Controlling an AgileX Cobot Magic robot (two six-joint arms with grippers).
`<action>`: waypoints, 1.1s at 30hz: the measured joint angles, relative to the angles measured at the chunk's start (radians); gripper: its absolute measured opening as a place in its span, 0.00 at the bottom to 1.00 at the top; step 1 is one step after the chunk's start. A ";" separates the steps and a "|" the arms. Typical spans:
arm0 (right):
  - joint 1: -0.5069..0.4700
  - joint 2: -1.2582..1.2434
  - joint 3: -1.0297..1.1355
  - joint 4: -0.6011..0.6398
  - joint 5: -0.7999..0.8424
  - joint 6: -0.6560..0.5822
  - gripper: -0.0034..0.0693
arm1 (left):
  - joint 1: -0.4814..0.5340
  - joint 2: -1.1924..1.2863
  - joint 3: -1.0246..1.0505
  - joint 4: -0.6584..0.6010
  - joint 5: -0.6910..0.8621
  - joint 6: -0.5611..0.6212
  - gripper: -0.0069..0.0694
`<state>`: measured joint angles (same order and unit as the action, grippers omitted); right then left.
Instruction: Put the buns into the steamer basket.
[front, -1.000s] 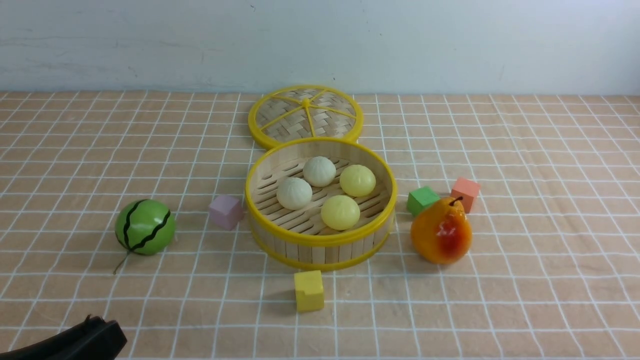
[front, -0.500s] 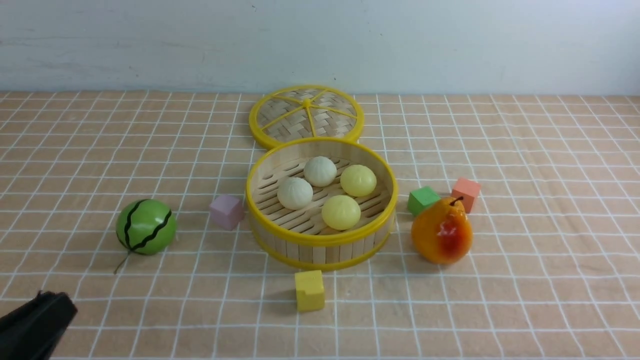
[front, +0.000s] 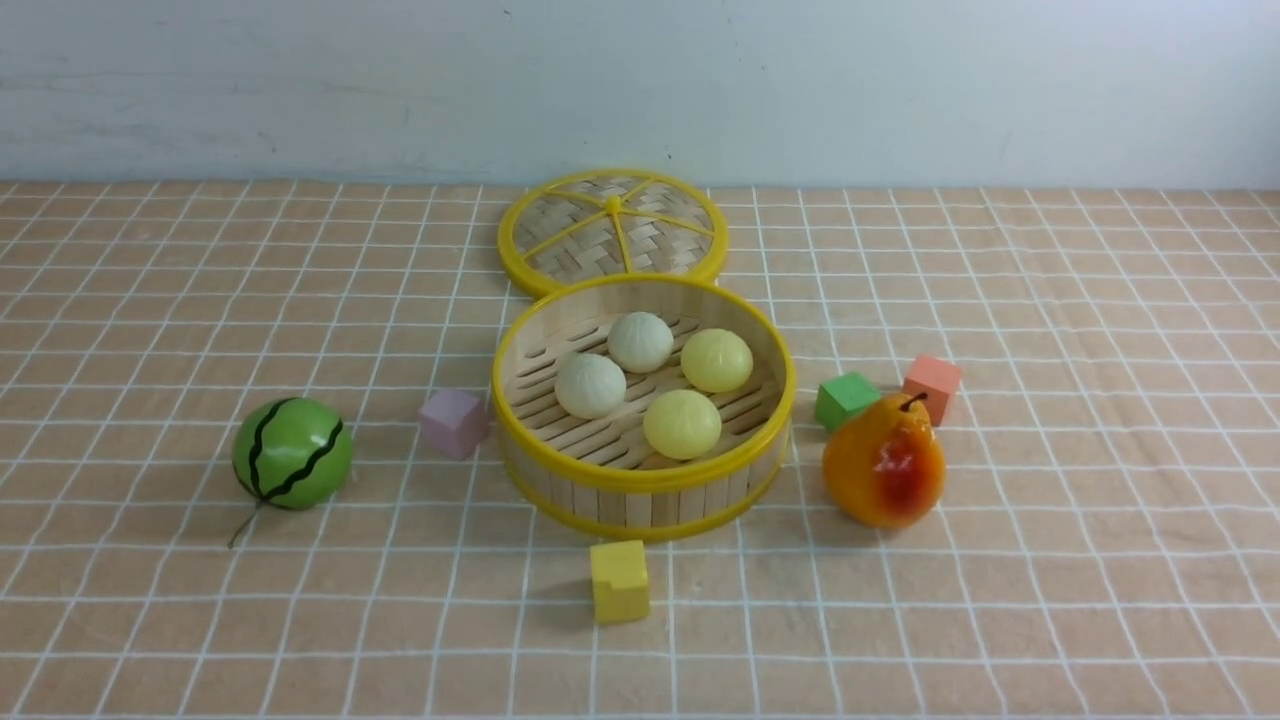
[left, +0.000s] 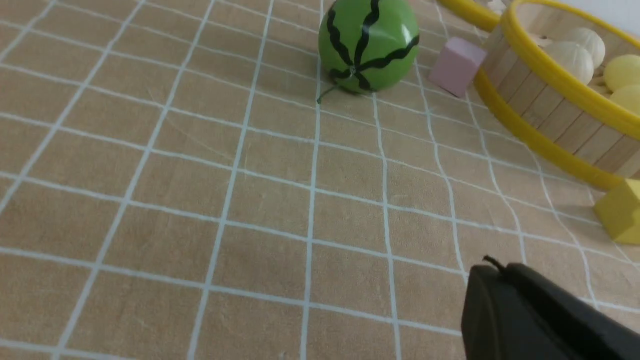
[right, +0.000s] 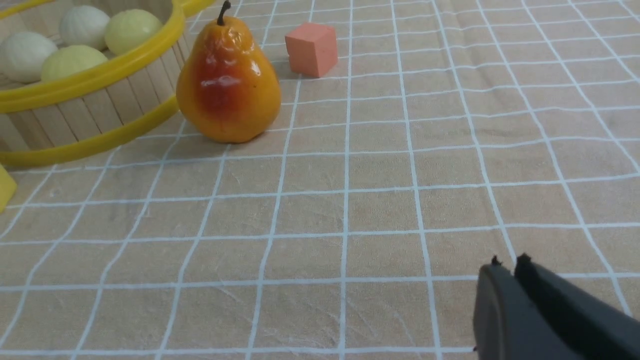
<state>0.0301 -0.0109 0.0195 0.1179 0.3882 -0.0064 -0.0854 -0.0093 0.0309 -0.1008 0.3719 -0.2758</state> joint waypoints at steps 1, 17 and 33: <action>0.000 0.000 0.000 0.000 0.000 0.000 0.10 | 0.000 0.000 0.000 -0.001 0.000 -0.037 0.07; 0.000 0.000 0.000 0.000 0.000 0.000 0.13 | 0.000 -0.001 0.000 -0.003 -0.002 -0.089 0.07; 0.000 0.000 0.000 0.000 0.000 0.006 0.15 | 0.000 -0.001 0.000 -0.004 -0.002 -0.089 0.07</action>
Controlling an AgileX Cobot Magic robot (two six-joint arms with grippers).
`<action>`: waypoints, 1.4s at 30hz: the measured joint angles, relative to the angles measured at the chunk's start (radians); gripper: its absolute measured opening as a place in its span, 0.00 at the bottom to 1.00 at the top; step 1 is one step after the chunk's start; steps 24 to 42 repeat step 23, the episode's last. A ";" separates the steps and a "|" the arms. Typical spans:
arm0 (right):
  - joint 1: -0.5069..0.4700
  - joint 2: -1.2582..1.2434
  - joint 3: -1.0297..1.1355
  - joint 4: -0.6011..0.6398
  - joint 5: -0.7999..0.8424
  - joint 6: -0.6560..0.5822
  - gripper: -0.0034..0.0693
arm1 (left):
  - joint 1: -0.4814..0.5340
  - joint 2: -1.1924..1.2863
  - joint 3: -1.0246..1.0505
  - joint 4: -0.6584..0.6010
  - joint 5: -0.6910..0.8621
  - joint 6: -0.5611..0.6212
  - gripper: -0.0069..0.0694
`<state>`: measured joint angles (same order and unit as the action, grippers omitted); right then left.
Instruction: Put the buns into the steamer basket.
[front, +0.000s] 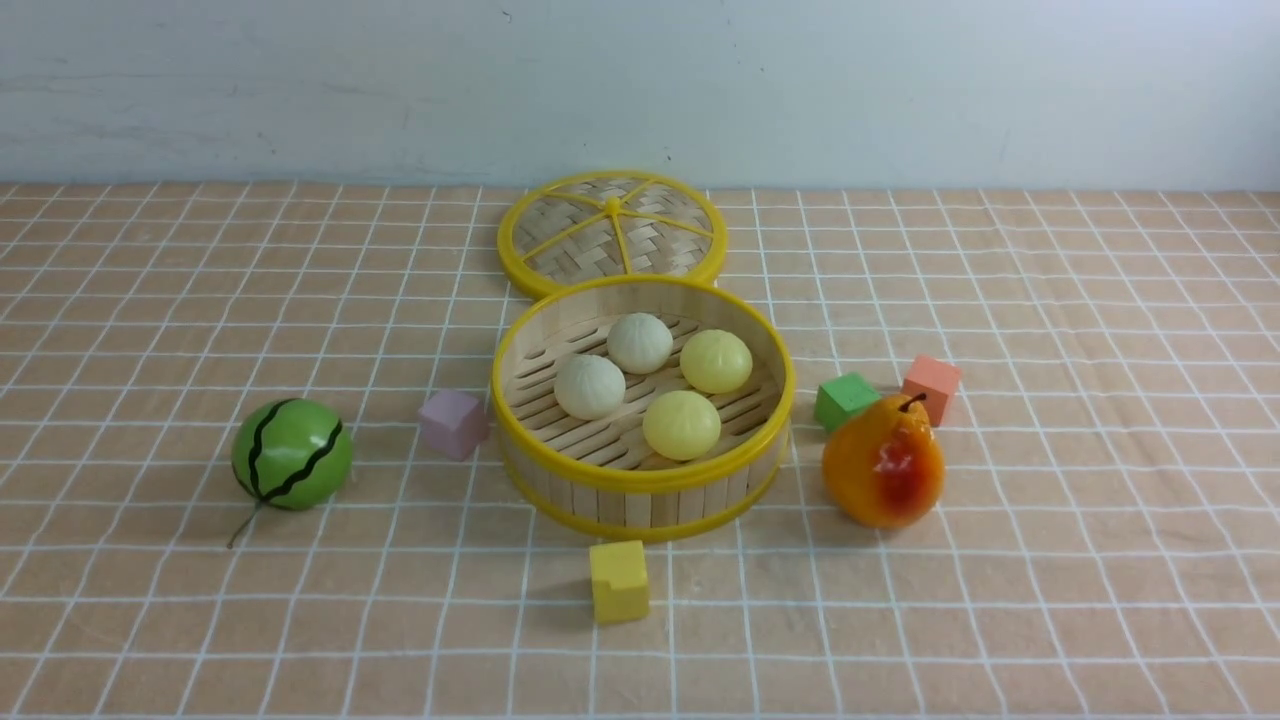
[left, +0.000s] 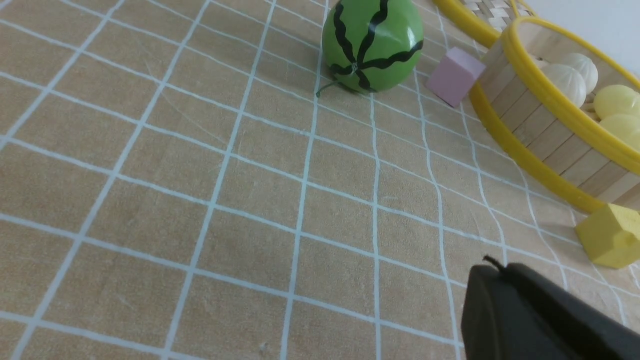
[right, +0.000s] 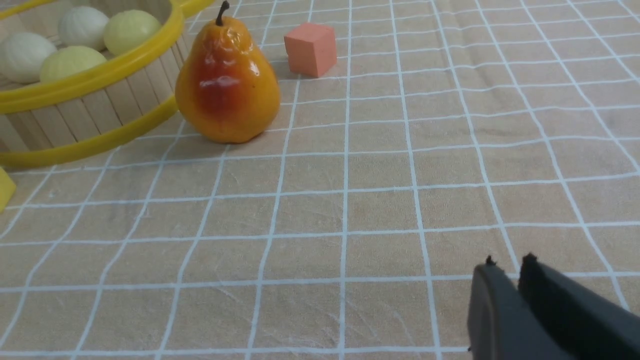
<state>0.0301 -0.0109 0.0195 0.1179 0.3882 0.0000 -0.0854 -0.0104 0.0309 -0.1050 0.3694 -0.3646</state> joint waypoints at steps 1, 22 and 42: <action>0.000 0.000 0.000 0.000 0.000 0.000 0.15 | 0.000 0.000 0.000 0.000 0.000 0.000 0.07; 0.000 0.000 0.000 0.000 0.000 0.000 0.19 | 0.000 0.000 0.000 0.000 0.000 0.000 0.08; 0.000 0.000 0.000 0.000 0.000 0.000 0.19 | 0.000 0.000 0.000 0.000 0.000 0.000 0.08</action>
